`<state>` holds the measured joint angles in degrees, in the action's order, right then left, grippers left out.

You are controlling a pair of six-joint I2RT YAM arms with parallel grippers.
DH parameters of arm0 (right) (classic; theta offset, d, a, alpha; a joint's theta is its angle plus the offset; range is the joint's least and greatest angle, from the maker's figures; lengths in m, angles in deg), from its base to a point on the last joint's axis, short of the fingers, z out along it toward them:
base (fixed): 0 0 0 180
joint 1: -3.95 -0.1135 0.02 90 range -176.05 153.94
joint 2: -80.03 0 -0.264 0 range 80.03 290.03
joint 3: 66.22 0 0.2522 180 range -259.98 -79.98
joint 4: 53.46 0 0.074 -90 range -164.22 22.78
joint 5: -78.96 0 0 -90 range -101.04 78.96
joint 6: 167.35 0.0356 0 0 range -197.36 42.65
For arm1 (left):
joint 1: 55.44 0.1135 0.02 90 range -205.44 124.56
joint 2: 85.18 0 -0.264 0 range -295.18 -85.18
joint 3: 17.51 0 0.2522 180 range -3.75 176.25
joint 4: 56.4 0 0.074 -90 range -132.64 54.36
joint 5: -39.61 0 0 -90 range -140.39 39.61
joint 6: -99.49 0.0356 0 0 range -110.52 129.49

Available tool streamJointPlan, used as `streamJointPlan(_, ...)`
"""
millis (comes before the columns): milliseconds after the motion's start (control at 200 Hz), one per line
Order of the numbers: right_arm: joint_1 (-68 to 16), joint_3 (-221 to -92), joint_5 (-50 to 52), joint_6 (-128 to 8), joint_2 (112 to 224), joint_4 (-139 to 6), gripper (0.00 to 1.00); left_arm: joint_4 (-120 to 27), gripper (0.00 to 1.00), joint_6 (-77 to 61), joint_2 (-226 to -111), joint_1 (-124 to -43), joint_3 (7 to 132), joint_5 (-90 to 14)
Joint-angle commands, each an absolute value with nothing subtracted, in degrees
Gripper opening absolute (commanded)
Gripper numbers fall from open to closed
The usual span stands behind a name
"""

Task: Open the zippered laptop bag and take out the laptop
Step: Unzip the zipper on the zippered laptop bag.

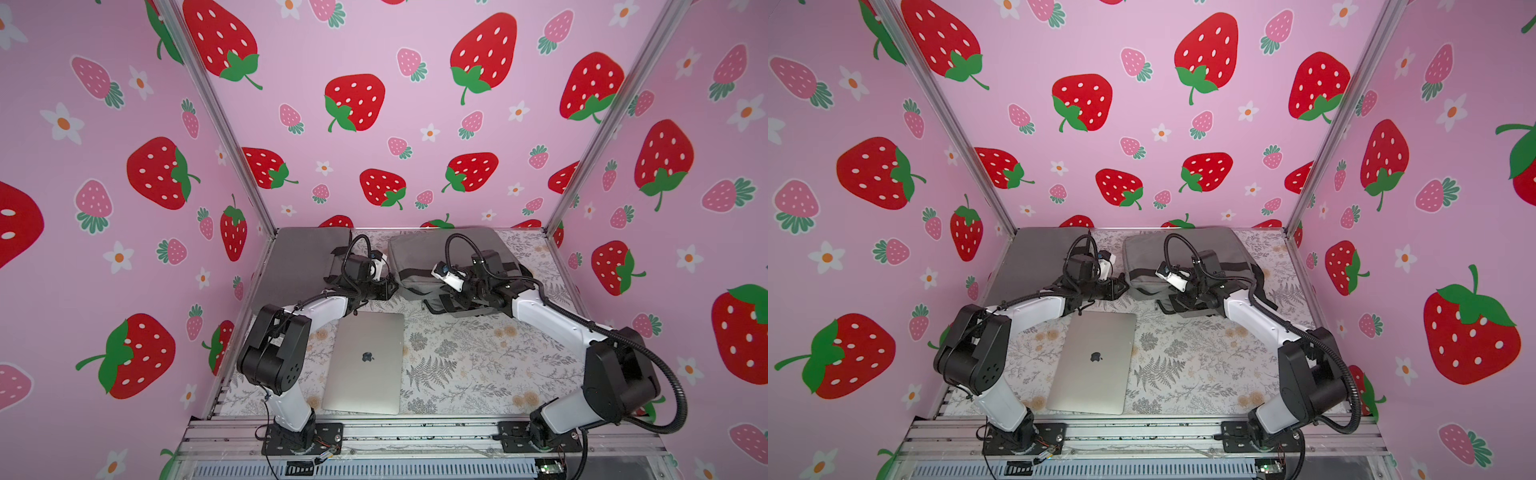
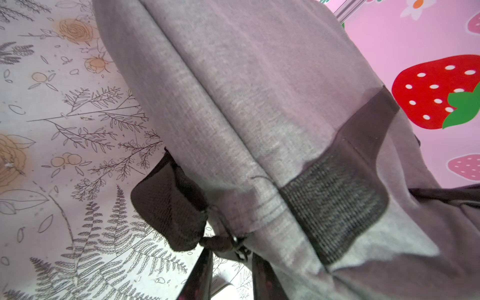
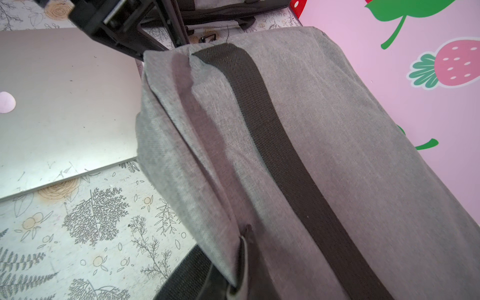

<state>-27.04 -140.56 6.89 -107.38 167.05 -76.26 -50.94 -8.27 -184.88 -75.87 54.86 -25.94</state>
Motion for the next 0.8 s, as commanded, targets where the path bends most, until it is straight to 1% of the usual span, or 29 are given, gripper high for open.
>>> streamJointPlan(0,-26.38,-142.93,10.11,-106.04,163.37,-74.43,0.0,-50.37,0.28,-5.46,-185.9,-75.09,58.34,-28.04)
streamJointPlan(265,-26.25,-143.17,11.02,-105.48,163.77,-74.43,0.0,-47.53,0.25,-2.78,-187.94,-75.01,60.92,-28.09)
streamJointPlan(650,-26.07,-143.26,11.16,-105.0,163.57,-74.5,0.0,-43.75,0.07,0.34,-189.03,-75.03,63.59,-28.43)
streamJointPlan(690,-26.03,-143.35,11.06,-105.04,163.61,-74.51,0.0,-43.25,0.07,0.91,-188.86,-74.97,63.7,-28.68)
streamJointPlan(705,-26.03,-143.28,11.03,-105.03,163.61,-74.51,0.0,-43.06,0.02,1.1,-188.81,-74.95,63.71,-28.68)
streamJointPlan(735,-26.03,-143.35,11.0,-105.04,163.61,-74.51,0.0,-42.78,0.0,1.35,-188.51,-74.99,63.75,-28.92)
streamJointPlan(790,-25.95,-143.31,10.82,-104.92,163.57,-74.43,0.0,-42.13,0.0,2.02,-187.99,-75.0,63.75,-29.28)
